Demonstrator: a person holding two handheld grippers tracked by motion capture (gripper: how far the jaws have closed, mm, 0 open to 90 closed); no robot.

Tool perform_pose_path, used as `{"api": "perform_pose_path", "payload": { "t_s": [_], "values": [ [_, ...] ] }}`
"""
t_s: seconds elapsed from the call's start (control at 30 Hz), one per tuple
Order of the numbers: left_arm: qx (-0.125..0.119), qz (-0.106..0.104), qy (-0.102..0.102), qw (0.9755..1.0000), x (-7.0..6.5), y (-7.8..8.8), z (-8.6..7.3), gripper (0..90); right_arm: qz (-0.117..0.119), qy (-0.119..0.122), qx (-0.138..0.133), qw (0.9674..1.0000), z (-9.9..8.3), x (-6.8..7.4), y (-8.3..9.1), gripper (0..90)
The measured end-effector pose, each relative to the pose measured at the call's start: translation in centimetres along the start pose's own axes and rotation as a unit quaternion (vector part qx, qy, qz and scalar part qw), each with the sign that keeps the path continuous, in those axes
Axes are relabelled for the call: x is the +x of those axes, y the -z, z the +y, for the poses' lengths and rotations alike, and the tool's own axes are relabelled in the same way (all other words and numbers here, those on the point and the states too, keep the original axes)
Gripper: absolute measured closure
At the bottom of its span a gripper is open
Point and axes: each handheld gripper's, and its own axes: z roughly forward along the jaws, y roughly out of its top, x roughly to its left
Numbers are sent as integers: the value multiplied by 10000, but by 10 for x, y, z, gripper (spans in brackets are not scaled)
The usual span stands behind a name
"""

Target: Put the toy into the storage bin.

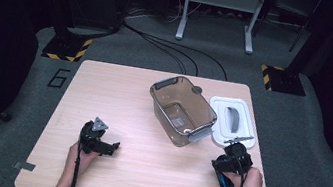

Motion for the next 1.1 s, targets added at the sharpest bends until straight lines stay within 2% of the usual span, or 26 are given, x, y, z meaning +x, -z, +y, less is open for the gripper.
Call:
{"api": "perform_pose_path", "payload": {
  "t_s": [0.23, 0.27, 0.43, 1.1],
  "values": [
    [2, 1, 1, 10000, 0, 0, 0, 13, -33, -123, -315, 9994, 1, -4, 19, 244],
    [-42, 5, 56, 10000, -1, -1, 0, 14, -61, -144, -389, 9991, 1, -4, 22, 244],
    [8, -2, -1, 10000, 0, 0, 0, 14, -88, -206, -607, 9979, 3, -7, 33, 244],
    [-58, 9, 78, 10000, -1, -1, 0, 14, -202, -270, -997, 9944, 32, -19, 47, 244]
  ]
}}
